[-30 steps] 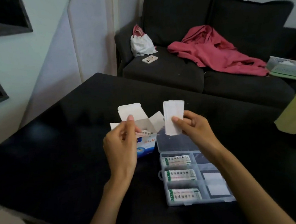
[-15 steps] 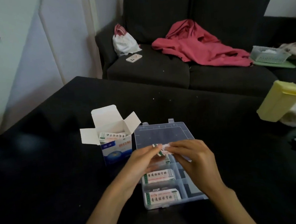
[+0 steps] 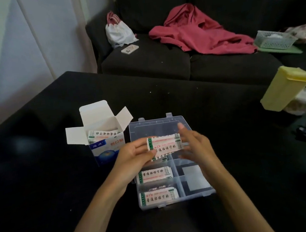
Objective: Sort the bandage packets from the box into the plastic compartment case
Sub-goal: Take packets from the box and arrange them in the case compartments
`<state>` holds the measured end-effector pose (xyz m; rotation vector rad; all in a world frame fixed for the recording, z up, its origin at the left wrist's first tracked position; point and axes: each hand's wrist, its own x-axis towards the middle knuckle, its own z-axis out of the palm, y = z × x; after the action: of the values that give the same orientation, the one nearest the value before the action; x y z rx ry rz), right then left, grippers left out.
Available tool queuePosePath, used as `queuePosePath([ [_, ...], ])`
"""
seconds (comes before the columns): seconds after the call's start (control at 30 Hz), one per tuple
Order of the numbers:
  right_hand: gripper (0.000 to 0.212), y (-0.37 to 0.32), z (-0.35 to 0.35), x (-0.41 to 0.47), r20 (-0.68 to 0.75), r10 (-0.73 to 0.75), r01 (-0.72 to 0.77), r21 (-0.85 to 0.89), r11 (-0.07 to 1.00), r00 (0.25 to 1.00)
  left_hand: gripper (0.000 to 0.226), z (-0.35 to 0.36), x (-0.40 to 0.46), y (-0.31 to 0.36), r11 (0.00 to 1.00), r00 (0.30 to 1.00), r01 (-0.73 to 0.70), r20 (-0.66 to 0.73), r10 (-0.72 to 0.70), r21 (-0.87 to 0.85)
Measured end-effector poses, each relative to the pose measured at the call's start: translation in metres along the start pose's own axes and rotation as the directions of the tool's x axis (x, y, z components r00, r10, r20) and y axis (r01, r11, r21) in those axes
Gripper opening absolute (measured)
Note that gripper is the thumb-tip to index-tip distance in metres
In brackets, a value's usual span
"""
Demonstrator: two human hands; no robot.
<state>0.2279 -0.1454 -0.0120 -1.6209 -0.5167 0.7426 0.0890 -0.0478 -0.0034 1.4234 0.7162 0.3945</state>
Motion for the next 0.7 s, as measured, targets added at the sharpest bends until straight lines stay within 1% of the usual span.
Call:
queuePosePath([
  [0.03, 0.027, 0.001, 0.0, 0.0, 0.028, 0.014, -0.013, -0.029, 1.0, 1.0, 0.031, 0.001, 0.0, 0.0, 1.0, 1.0, -0.011, 0.013, 0.011, 0.01],
  [0.07, 0.022, 0.0, 0.0, -0.001, 0.034, -0.012, 0.014, -0.055, 0.998, 0.999, 0.033, 0.001, 0.0, 0.0, 1.0, 1.0, -0.022, 0.021, 0.022, 0.017],
  [0.13, 0.012, -0.001, -0.002, -0.003, 0.052, -0.079, 0.081, -0.043, 0.996, 0.996, 0.038, 0.002, 0.0, -0.001, 0.999, 0.999, -0.04, 0.017, 0.039, 0.014],
  [0.2, 0.01, -0.004, -0.005, -0.005, 0.094, -0.14, 0.143, -0.033, 0.989, 0.986, 0.043, 0.0, 0.0, -0.002, 0.999, 0.999, -0.053, -0.002, 0.053, -0.001],
  [0.27, 0.011, -0.006, -0.008, -0.006, 0.143, -0.162, 0.17, -0.049, 0.984, 0.976, 0.042, -0.001, 0.0, -0.003, 0.996, 0.996, -0.084, -0.018, 0.084, -0.002],
  [0.37, 0.011, -0.007, -0.011, -0.007, 0.142, -0.159, 0.162, -0.007, 0.987, 0.977, 0.03, 0.001, 0.0, -0.001, 0.986, 0.987, -0.161, -0.013, 0.161, 0.038],
  [0.47, 0.016, -0.006, -0.013, -0.006, 0.112, -0.156, 0.15, 0.06, 0.987, 0.981, 0.026, 0.002, 0.0, -0.001, 0.983, 0.984, -0.18, 0.022, 0.179, 0.048],
  [0.57, 0.021, -0.003, -0.015, -0.005, 0.128, -0.15, 0.139, 0.088, 0.986, 0.98, 0.027, 0.001, 0.0, -0.002, 0.985, 0.985, -0.169, 0.052, 0.167, 0.041],
  [0.7, 0.022, -0.002, -0.015, -0.003, 0.152, -0.129, 0.116, 0.088, 0.989, 0.98, 0.036, 0.0, 0.0, -0.003, 0.991, 0.988, -0.134, 0.082, 0.133, 0.013],
])
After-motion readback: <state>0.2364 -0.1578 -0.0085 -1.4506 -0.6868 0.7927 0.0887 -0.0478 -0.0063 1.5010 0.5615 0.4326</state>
